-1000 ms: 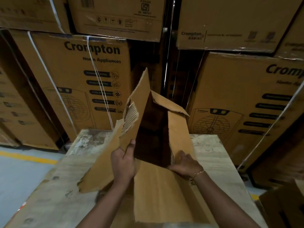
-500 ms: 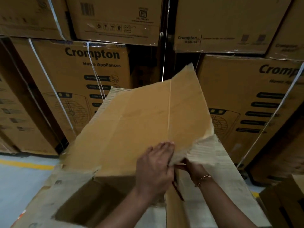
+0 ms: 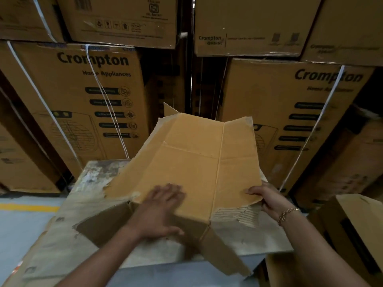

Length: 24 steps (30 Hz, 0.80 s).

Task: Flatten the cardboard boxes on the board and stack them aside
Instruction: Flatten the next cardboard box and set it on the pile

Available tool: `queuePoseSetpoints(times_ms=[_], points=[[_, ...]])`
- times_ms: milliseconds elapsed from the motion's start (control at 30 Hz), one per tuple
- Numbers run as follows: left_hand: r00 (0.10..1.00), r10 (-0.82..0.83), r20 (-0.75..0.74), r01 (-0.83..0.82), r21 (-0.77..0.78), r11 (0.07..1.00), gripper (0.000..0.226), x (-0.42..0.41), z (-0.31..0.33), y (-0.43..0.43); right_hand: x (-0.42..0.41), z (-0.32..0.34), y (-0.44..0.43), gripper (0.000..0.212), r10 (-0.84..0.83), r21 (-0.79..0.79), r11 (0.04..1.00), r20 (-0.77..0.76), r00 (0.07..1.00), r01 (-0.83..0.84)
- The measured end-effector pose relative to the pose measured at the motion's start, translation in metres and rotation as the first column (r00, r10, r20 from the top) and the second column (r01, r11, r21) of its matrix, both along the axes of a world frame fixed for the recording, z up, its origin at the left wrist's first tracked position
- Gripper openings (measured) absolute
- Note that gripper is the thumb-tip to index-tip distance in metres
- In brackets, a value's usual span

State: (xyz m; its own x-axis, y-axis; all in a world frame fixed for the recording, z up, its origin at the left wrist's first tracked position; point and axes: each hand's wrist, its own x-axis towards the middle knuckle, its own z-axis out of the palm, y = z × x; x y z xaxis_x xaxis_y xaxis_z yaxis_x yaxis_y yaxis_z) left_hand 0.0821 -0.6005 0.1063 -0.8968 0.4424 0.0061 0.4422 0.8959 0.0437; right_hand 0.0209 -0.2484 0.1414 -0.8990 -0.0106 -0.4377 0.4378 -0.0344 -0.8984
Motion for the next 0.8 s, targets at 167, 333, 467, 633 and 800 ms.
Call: queuePoseSetpoints(times_ms=[167,333,467,633,800], points=[[0.962,0.270,-0.031,-0.272,-0.160,0.949,0.095,0.011,0.010,-0.059,0.003,-0.006,0.003,0.041,0.068,-0.023,0.998,0.046,0.997,-0.067],[0.965,0.217,-0.147,-0.240,-0.155,0.958,0.077,0.045,-0.013,-0.075,0.008,-0.004,-0.019,0.055,0.119,0.274,0.956,-0.034,0.992,-0.105],[0.953,0.160,-0.256,-0.216,-0.207,0.954,0.061,0.064,-0.016,-0.073,0.023,0.005,-0.039,0.078,0.221,0.677,0.736,-0.256,0.941,0.012],[0.956,0.078,-0.283,-0.150,-0.243,0.958,0.040,0.088,-0.028,-0.064,0.035,0.010,-0.031,0.088,0.332,0.841,0.527,-0.070,0.941,-0.124],[0.950,0.096,-0.297,-0.148,-0.157,0.976,0.022,0.109,-0.030,-0.040,0.091,0.004,-0.053,0.109,0.738,0.945,0.214,0.011,0.675,-0.249]])
